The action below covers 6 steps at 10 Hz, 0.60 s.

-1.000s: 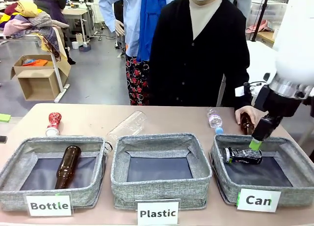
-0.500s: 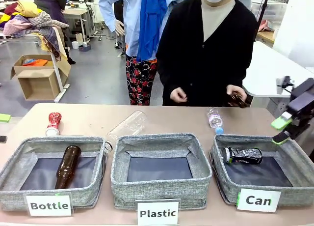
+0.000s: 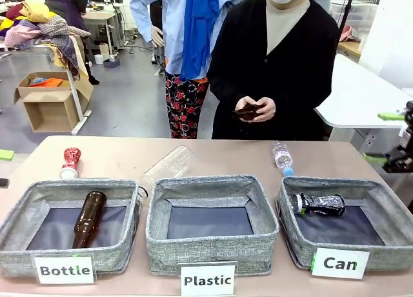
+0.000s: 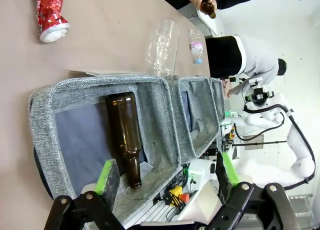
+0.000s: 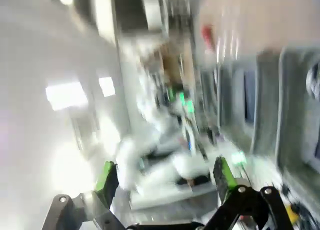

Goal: Sort the can waste into the basket.
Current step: Pick up the can waste from the table and place it in the right Fabric basket.

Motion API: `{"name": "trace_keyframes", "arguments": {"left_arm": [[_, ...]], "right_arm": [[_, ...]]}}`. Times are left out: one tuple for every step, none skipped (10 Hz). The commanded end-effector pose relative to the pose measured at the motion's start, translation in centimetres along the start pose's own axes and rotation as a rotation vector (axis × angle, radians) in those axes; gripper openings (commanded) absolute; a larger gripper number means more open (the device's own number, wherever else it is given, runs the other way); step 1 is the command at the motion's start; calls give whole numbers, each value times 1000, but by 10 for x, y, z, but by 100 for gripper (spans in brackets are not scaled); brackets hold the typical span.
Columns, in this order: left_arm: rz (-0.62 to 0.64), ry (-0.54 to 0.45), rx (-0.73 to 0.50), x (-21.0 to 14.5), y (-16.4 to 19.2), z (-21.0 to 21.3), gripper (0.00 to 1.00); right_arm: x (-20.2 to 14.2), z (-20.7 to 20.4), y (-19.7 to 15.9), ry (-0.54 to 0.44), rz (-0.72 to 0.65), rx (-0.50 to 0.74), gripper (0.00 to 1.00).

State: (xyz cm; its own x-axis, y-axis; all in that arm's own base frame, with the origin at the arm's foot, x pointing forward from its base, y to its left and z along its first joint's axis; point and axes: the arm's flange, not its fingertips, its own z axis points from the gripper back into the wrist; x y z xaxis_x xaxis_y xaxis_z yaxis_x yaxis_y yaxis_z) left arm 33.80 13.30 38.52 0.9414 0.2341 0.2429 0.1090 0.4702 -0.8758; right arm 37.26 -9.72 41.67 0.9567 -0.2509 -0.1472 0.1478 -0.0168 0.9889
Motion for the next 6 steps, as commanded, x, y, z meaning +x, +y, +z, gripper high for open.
{"name": "trace_keyframes", "arguments": {"left_arm": [[-3, -2, 1, -1, 0, 2, 100], [-3, -2, 1, -1, 0, 2, 100], [-3, -2, 1, -1, 0, 2, 100], [-3, -2, 1, -1, 0, 2, 100], [-3, -2, 1, -1, 0, 2, 100], [-3, -2, 1, -1, 0, 2, 100]], "right_arm": [[-6, 0, 1, 159, 40, -47, 100], [-6, 0, 1, 159, 40, -47, 100], [-6, 0, 1, 159, 40, -47, 100], [-6, 0, 1, 159, 40, -47, 100], [-6, 0, 1, 159, 40, -47, 100], [-6, 0, 1, 159, 40, -47, 100]]}}
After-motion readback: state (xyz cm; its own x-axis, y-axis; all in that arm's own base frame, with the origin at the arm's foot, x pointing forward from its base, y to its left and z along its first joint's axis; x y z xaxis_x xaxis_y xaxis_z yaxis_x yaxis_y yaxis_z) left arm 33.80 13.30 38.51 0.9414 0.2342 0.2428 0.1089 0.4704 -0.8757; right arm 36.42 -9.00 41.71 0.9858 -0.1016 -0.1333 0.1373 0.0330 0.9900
